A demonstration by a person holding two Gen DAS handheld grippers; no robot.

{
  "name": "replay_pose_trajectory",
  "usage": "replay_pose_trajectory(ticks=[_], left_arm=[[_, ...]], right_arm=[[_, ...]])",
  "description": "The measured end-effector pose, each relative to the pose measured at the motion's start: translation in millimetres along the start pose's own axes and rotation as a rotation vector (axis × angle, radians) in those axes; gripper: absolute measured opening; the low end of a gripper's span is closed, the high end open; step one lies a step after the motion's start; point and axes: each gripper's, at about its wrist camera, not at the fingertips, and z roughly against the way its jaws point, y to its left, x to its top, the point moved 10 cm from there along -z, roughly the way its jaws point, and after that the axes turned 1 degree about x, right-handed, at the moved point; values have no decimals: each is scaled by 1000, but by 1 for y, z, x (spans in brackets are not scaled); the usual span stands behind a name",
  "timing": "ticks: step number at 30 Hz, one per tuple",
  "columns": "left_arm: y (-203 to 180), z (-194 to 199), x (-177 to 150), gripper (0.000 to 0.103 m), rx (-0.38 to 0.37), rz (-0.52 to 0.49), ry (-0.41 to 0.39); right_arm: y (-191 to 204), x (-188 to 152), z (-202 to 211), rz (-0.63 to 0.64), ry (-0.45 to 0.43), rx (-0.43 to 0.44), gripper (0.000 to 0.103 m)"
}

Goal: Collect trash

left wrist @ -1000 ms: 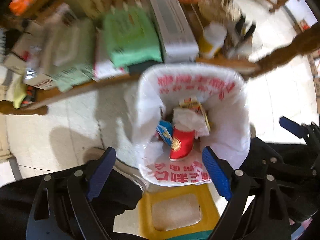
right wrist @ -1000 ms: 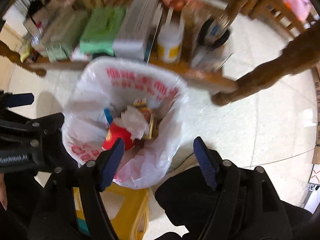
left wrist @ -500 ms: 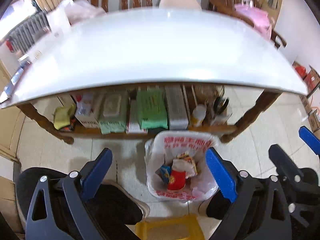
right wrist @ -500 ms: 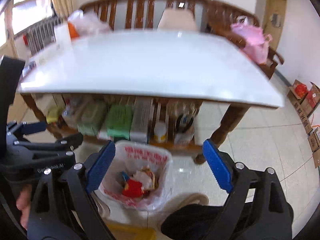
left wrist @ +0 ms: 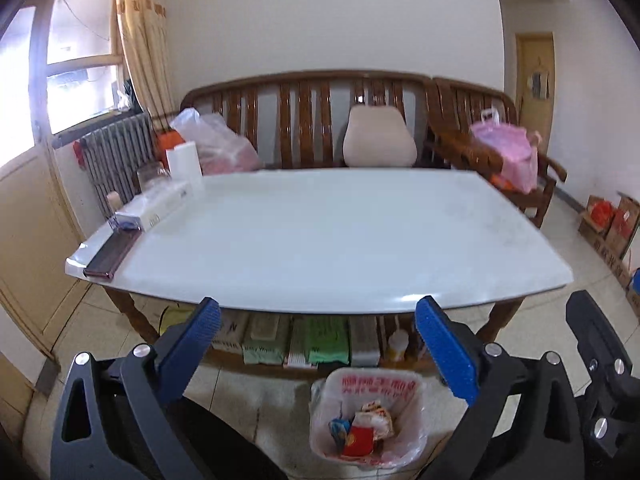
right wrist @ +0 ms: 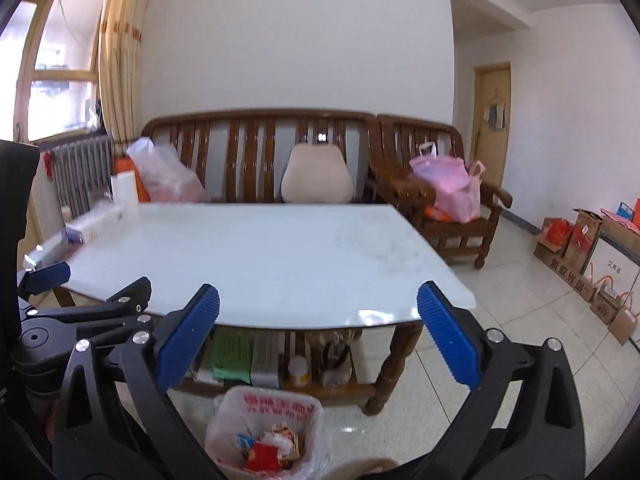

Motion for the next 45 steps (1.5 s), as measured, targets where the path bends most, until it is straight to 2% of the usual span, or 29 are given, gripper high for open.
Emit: replay_pose_trajectory(ticks=[6, 14, 45], left_arm=[[7, 25, 20, 96, 18, 29, -82], [15, 42, 27, 96, 75, 47, -114], [17, 26, 22, 96, 82, 44, -55]], right_arm=[[0, 20, 20, -6, -53, -8, 97], [0, 26, 26, -20, -57, -4, 97], [6, 24, 14, -27, -20, 2, 97]])
